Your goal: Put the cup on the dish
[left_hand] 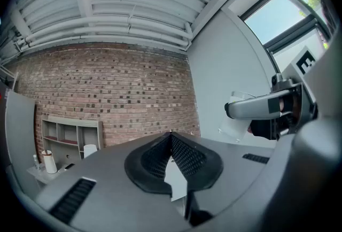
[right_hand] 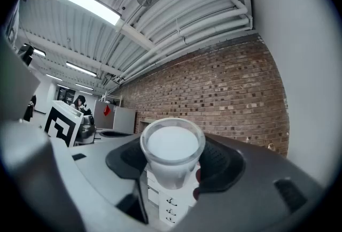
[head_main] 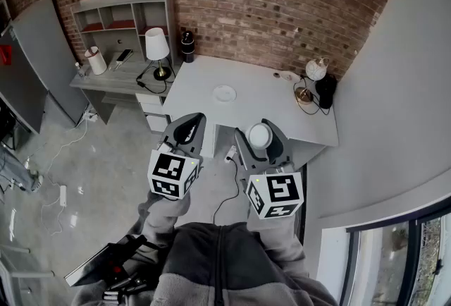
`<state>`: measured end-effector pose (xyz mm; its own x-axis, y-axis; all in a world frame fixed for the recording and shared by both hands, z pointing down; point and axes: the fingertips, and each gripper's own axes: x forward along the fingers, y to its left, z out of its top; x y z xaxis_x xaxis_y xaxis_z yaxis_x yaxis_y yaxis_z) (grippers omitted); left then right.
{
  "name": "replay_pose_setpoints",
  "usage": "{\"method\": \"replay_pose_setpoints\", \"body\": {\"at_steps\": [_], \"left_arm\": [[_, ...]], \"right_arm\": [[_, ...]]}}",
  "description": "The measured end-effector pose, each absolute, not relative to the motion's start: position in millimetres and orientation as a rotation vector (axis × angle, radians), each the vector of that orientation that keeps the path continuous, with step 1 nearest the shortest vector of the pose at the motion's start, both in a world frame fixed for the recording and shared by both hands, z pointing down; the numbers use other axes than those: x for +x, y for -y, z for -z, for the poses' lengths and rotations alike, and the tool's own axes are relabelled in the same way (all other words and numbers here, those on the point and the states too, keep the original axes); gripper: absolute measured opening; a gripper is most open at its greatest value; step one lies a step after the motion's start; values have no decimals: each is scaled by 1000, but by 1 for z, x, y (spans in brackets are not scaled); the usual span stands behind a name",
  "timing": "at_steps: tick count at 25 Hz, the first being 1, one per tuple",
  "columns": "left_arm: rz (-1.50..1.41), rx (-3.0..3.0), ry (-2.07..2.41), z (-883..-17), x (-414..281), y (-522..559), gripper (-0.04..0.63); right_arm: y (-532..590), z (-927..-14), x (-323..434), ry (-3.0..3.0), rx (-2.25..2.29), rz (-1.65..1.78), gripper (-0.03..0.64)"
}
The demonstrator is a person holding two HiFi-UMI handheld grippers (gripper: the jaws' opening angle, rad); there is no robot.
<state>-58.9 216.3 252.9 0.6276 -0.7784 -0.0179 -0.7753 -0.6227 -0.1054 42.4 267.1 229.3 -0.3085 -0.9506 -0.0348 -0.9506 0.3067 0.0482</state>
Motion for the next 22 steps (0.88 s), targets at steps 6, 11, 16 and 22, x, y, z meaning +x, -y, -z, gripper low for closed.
{"method": "replay_pose_setpoints", "body": {"at_steps": [6,11,16,22], "left_arm": [[31,-2738,-1319,-253,-61,-214,5],[42,-2751,-1322,-257,-58,-218,5],[61,-2757,-1347,-266,-54,-223,6],[105,-2780,-1387,-291,-47,-233,5]], "right_arm": [[-265,-228,45,2523,1849,117,265],[-269,-227,47,2541,1846,124,265],[-274,-232,51,2546,1827,119,265],[-285,-252,62,2535,1798,77,265]]}}
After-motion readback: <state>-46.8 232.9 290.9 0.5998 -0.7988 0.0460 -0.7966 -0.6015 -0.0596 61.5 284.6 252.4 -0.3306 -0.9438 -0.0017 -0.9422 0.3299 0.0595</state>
